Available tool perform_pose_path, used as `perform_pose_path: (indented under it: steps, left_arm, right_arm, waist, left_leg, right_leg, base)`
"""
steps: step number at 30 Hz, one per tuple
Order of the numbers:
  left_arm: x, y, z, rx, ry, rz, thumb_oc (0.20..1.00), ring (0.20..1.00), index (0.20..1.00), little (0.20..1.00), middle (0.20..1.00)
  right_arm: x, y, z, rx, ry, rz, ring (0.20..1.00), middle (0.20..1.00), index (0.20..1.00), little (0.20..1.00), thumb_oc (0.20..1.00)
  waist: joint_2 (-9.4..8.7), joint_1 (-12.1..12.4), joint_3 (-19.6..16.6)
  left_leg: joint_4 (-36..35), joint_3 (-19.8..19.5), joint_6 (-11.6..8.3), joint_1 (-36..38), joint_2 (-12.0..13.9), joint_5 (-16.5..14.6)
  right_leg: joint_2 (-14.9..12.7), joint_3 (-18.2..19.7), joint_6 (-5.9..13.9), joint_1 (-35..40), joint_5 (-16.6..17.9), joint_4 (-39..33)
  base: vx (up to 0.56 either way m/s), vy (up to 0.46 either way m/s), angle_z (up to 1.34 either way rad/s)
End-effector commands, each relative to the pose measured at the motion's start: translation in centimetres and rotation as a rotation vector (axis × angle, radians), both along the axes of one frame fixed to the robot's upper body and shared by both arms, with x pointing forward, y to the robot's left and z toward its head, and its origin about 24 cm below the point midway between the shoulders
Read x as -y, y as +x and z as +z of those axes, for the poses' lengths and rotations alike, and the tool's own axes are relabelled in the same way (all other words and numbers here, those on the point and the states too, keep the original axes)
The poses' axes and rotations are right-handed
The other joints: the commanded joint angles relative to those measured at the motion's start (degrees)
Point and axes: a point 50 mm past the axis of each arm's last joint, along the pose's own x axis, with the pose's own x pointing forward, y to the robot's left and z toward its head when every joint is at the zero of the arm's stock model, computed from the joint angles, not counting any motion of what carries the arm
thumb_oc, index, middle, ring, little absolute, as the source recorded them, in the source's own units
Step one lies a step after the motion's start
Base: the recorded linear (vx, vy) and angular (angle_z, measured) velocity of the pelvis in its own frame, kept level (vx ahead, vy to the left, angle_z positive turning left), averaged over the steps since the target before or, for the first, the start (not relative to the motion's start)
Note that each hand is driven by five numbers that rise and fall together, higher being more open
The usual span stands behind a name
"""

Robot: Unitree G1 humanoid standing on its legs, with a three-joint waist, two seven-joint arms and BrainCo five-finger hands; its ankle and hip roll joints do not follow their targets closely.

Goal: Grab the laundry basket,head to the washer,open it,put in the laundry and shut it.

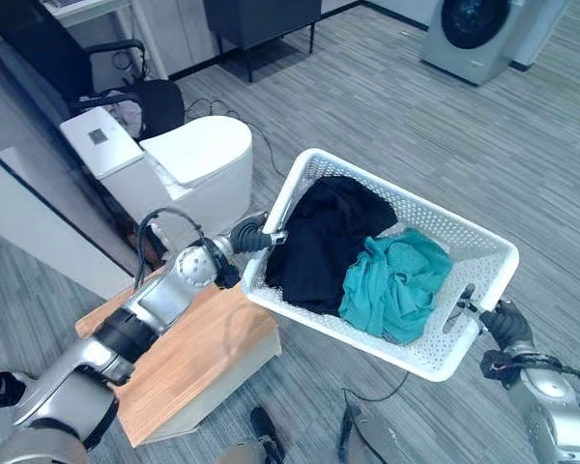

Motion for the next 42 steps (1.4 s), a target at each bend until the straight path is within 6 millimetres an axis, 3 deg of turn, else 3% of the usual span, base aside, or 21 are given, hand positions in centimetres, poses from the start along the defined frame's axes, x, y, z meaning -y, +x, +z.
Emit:
perform_pose_path:
  steps: [1, 3, 5, 9, 15, 17, 19, 20, 22, 27, 30, 31, 33, 34, 35, 37, 38, 39, 40, 41, 42]
  left_arm:
    - [-0.4, 1.2, 4.4, 0.157, -0.100, 0.011, 0.200, 0.200, 0.200, 0.200, 0.200]
    - [-0.9, 1.2, 4.3, 0.151, -0.113, 0.027, 0.200, 0.200, 0.200, 0.200, 0.200]
    - [-2.7, 0.9, 4.0, 0.143, -0.135, 0.072, 0.200, 0.200, 0.200, 0.200, 0.200]
    - [-3.8, 0.6, 3.5, 0.127, -0.140, 0.103, 0.200, 0.200, 0.200, 0.200, 0.200]
    - [-3.9, 0.7, 3.6, 0.131, -0.134, 0.105, 0.200, 0.200, 0.200, 0.200, 0.200]
    - [-3.9, 0.7, 3.7, 0.132, -0.143, 0.107, 0.200, 0.200, 0.200, 0.200, 0.200]
    - [-4.4, 0.7, 4.0, 0.139, -0.164, 0.121, 0.200, 0.200, 0.200, 0.200, 0.200]
    - [-4.9, 0.5, 4.4, 0.154, -0.173, 0.135, 0.200, 0.200, 0.200, 0.200, 0.200]
    - [-5.6, 0.1, 4.6, 0.167, -0.166, 0.144, 0.200, 0.200, 0.200, 0.200, 0.200]
    - [-6.5, 0.0, 4.5, 0.169, -0.166, 0.181, 0.200, 0.200, 0.200, 0.200, 0.200]
    - [-7.7, -0.7, 4.5, 0.173, -0.182, 0.206, 0.200, 0.200, 0.200, 0.200, 0.200]
    - [-7.9, -1.1, 4.4, 0.177, -0.180, 0.207, 0.200, 0.200, 0.200, 0.200, 0.200]
    - [-7.9, -1.5, 4.2, 0.170, -0.205, 0.195, 0.200, 0.200, 0.200, 0.200, 0.200]
    - [-8.4, -2.1, 4.0, 0.169, -0.204, 0.197, 0.200, 0.200, 0.200, 0.200, 0.200]
    - [-8.4, -2.1, 4.0, 0.169, -0.204, 0.198, 0.200, 0.200, 0.200, 0.200, 0.200]
    - [-8.6, -2.6, 4.2, 0.171, -0.181, 0.187, 0.200, 0.200, 0.200, 0.200, 0.200]
    - [-8.6, -2.6, 4.2, 0.171, -0.181, 0.187, 0.200, 0.200, 0.200, 0.200, 0.200]
    - [-8.6, -2.6, 4.6, 0.178, -0.185, 0.187, 0.200, 0.200, 0.200, 0.200, 0.200]
    - [-8.7, -2.6, 4.6, 0.179, -0.185, 0.188, 0.200, 0.200, 0.200, 0.200, 0.200]
    - [-8.7, -2.6, 5.3, 0.200, -0.180, 0.185, 0.200, 0.200, 0.200, 0.200, 0.200]
    - [-8.3, -2.5, 5.5, 0.207, -0.187, 0.172, 0.200, 0.200, 0.200, 0.200, 0.200]
  right_arm:
    - [2.5, 1.1, 5.1, 0.213, -0.086, -0.065, 0.200, 0.200, 0.200, 0.200, 0.200]
    - [2.5, 1.1, 5.1, 0.215, -0.082, -0.060, 0.200, 0.200, 0.200, 0.200, 0.200]
    - [2.2, 1.2, 4.9, 0.205, -0.068, -0.033, 0.200, 0.200, 0.200, 0.200, 0.200]
    - [2.1, 1.1, 4.8, 0.185, -0.078, -0.003, 0.200, 0.200, 0.200, 0.200, 0.200]
    - [2.5, 0.2, 5.4, 0.194, -0.077, 0.017, 0.200, 0.200, 0.200, 0.200, 0.200]
    - [2.6, 0.3, 5.8, 0.203, -0.078, 0.022, 0.200, 0.200, 0.200, 0.200, 0.200]
    - [2.6, 0.6, 6.8, 0.237, -0.073, 0.041, 0.200, 0.200, 0.200, 0.200, 0.200]
    - [2.5, 0.9, 7.6, 0.253, -0.088, 0.064, 0.200, 0.200, 0.200, 0.200, 0.200]
    - [2.1, 1.4, 8.3, 0.276, -0.088, 0.092, 0.200, 0.200, 0.200, 0.200, 0.200]
    - [0.4, 2.7, 8.1, 0.292, -0.063, 0.139, 0.200, 0.200, 0.200, 0.200, 0.200]
    - [-1.3, 3.4, 7.6, 0.301, -0.010, 0.194, 0.200, 0.200, 0.200, 0.200, 0.200]
    - [-1.9, 3.4, 7.4, 0.305, 0.005, 0.206, 0.200, 0.200, 0.200, 0.200, 0.200]
    - [-2.6, 3.1, 6.8, 0.294, 0.037, 0.236, 0.200, 0.200, 0.200, 0.200, 0.200]
    - [-3.4, 2.8, 6.2, 0.284, 0.067, 0.265, 0.200, 0.200, 0.200, 0.200, 0.200]
    - [-3.4, 2.8, 6.2, 0.284, 0.067, 0.266, 0.200, 0.200, 0.200, 0.200, 0.200]
    - [-4.5, 3.0, 5.9, 0.269, 0.074, 0.320, 0.200, 0.200, 0.200, 0.200, 0.200]
    - [-4.5, 3.0, 5.9, 0.269, 0.074, 0.321, 0.200, 0.200, 0.200, 0.200, 0.200]
    - [-4.8, 3.2, 5.6, 0.259, 0.078, 0.336, 0.200, 0.200, 0.200, 0.200, 0.200]
    - [-4.8, 3.2, 5.6, 0.260, 0.078, 0.337, 0.200, 0.200, 0.200, 0.200, 0.200]
    - [-5.0, 3.3, 5.5, 0.258, 0.084, 0.338, 0.200, 0.200, 0.200, 0.200, 0.200]
    - [-4.9, 3.3, 5.6, 0.262, 0.089, 0.337, 0.200, 0.200, 0.200, 0.200, 0.200]
  waist:
    - [-1.78, 2.1, -5.2]
    - [-2.28, 3.0, -5.3]
    - [-2.86, 3.6, -5.0]
    - [-2.64, 3.2, -4.1]
    - [-2.81, 2.4, -2.0]
    - [-3.14, 2.1, -1.1]
    - [-4.06, 2.7, 0.9]
    - [-4.42, 4.0, 2.3]
    - [-4.58, 5.7, 2.9]
    - [-4.05, 7.4, 2.1]
    - [-4.19, 8.7, 1.4]
    - [-4.09, 9.0, 0.8]
    - [-4.94, 9.2, -0.3]
    - [-6.04, 9.3, -1.5]
    - [-5.98, 9.4, -1.6]
    - [-5.56, 8.5, -1.7]
    - [-5.54, 8.6, -1.7]
    - [-4.25, 7.4, -1.2]
    - [-4.46, 7.5, -1.1]
    - [-2.77, 6.7, -0.3]
    - [-2.00, 6.2, 0.3]
  left_leg:
    - [1.0, -4.8, 0.64, -1.6, -6.4, -8.4]
    - [1.1, -2.2, -0.85, -2.5, -5.0, -7.0]
    - [1.2, 0.5, -3.48, -3.8, -1.7, -4.0]
    - [0.1, 0.8, -5.40, -3.7, 0.5, -1.2]
    - [-1.7, -1.9, -8.26, -4.1, 3.3, 3.0]
    - [-0.2, -3.7, -8.85, -4.4, 4.3, 2.7]
    - [5.4, -8.6, -8.84, -5.7, 5.0, 0.7]
    - [7.1, -16.5, -8.22, -8.1, 2.6, -0.5]
    - [4.1, -25.5, -7.33, -13.3, -3.4, 0.6]
    - [-3.0, -25.6, -6.95, -16.8, -5.3, 1.7]
    - [-2.1, -26.7, -6.82, -17.7, -4.5, 2.2]
    - [-1.4, -27.0, -6.60, -16.9, -4.1, 4.1]
    - [3.7, -25.4, -6.28, -17.0, -5.0, 4.4]
    - [5.3, -24.0, -4.45, -15.3, -7.3, 2.3]
    - [5.2, -24.0, -4.38, -15.3, -7.2, 2.4]
    - [4.0, -21.6, -0.78, -10.3, -9.4, -1.2]
    - [4.0, -21.6, -0.78, -10.4, -9.4, -1.1]
    - [2.8, -21.2, 1.00, -6.2, -9.9, -2.9]
    - [2.7, -21.0, 1.10, -6.1, -10.2, -2.9]
    - [0.6, -21.2, 2.21, -1.7, -10.0, -4.0]
    - [-0.1, -21.4, 2.04, 0.2, -9.6, -4.5]
  right_leg:
    - [2.5, -0.4, 2.30, 12.4, 6.5, -17.9]
    - [3.9, -2.1, 2.16, 13.9, 5.9, -24.2]
    - [7.0, -2.0, 0.75, 14.7, 4.3, -31.2]
    - [9.5, -1.0, -0.64, 14.5, 3.3, -32.6]
    - [13.8, -0.3, -3.18, 13.9, 1.9, -33.8]
    - [14.9, 0.0, -3.95, 14.3, 1.7, -34.0]
    - [15.9, 1.3, -5.21, 14.9, 0.7, -33.5]
    - [16.2, 2.4, -5.97, 15.2, 0.1, -33.2]
    - [16.8, 2.9, -6.12, 15.4, -0.8, -32.0]
    - [17.5, 5.3, -5.69, 17.4, -4.4, -29.3]
    - [17.2, 8.1, -5.26, 20.2, -6.8, -27.7]
    - [17.1, 8.5, -5.32, 21.1, -7.0, -27.6]
    - [14.7, 8.2, -4.13, 22.3, -5.7, -25.7]
    - [11.5, 9.3, -1.41, 21.1, 1.9, -20.0]
    - [11.5, 9.4, -1.37, 21.0, 2.0, -20.0]
    - [8.0, 11.3, 1.13, 16.1, 14.3, -3.6]
    - [8.0, 11.3, 1.12, 16.1, 14.3, -3.6]
    - [6.4, 10.5, 1.38, 12.8, 17.5, 4.9]
    - [6.1, 10.8, 1.51, 12.6, 17.3, 5.4]
    - [3.7, 8.5, 1.10, 7.6, 16.5, 10.7]
    - [3.2, 6.9, -0.04, 4.5, 12.7, 9.5]
  base:
    - [-0.13, -0.184, -1.09]
    - [-0.21, -0.272, -1.10]
    - [-0.21, -0.380, -1.26]
    - [-0.07, -0.243, -0.64]
    - [-0.06, -0.214, -0.02]
    - [0.00, -0.278, 0.16]
    - [0.04, -0.261, 0.13]
    - [0.06, -0.184, 0.04]
    - [0.12, -0.095, -0.16]
    - [0.25, 0.031, -0.13]
    - [0.46, 0.095, -0.67]
    - [0.51, 0.142, -0.48]
    - [0.61, 0.231, -0.76]
    - [0.47, 0.239, -0.60]
    - [0.50, 0.305, -0.42]
    - [0.45, 0.298, -0.31]
    - [0.57, 0.349, -0.08]
    - [0.28, 0.173, 0.01]
    - [0.51, 0.326, -0.09]
    - [0.38, 0.203, 0.02]
    - [0.38, 0.193, -0.03]
